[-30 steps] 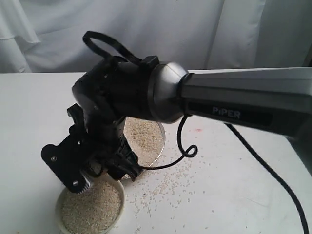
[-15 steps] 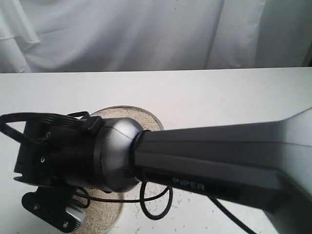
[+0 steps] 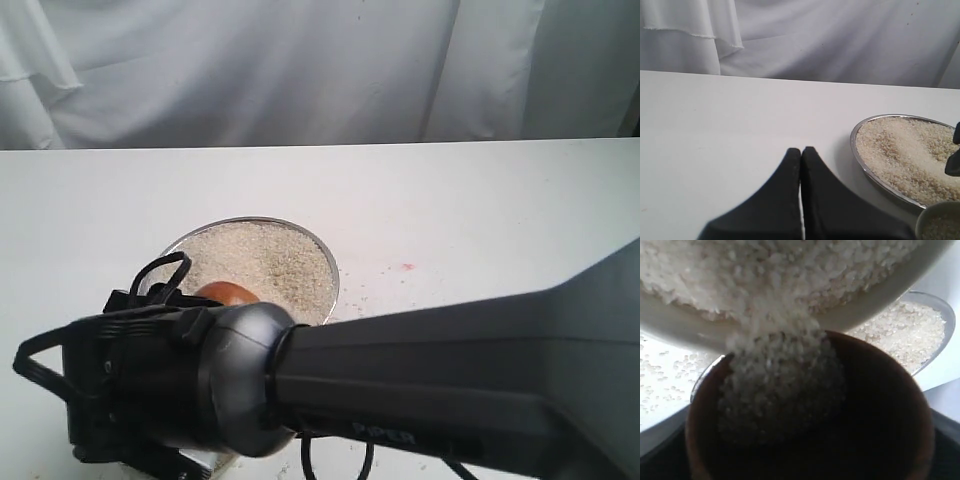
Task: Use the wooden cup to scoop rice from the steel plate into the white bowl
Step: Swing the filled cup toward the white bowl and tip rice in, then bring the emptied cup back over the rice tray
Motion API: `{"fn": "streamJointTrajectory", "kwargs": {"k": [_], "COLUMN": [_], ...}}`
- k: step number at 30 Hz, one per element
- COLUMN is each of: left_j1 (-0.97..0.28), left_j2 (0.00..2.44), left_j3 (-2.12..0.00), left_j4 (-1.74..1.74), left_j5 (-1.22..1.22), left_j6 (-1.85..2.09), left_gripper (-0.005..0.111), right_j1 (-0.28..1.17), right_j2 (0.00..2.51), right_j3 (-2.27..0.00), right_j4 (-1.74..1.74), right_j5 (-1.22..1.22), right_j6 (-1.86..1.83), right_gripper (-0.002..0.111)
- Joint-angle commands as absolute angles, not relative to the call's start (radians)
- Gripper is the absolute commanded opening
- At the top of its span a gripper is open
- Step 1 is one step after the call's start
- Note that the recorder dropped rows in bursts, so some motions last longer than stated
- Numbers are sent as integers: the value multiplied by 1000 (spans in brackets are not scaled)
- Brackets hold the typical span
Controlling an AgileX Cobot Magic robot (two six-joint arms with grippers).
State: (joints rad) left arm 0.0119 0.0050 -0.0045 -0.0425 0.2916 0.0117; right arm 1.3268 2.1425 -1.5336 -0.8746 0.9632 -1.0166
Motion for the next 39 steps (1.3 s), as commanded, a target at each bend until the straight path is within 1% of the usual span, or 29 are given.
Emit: {"fn": "streamJointTrajectory", "kwargs": {"k": [1,17,24,32,39], "left_j1": [10,10,10,10,10], "left_j2": [0,0,0,0,0], "left_j3": [0,0,0,0,0], "left_j4": [-43,-43,-43,-43,-43], "left_j5": [285,285,285,285,285], "left_j6": [9,9,9,9,9], "left_gripper": [0,0,0,0,0], "right_j1": [1345,1430,1436,1449,1439], "right_j2": [2139,2139,2139,2126,2102], "right_j3": [-1502,-1498,-1498,-1498,-1498], "right_j4": [-1006,-1167,-1193,-1319,-1272], "right_j5": [940,985,1008,1070,1060], "right_j6": [-915,-875,-868,-805,-769], "right_gripper": [0,0,0,0,0]}}
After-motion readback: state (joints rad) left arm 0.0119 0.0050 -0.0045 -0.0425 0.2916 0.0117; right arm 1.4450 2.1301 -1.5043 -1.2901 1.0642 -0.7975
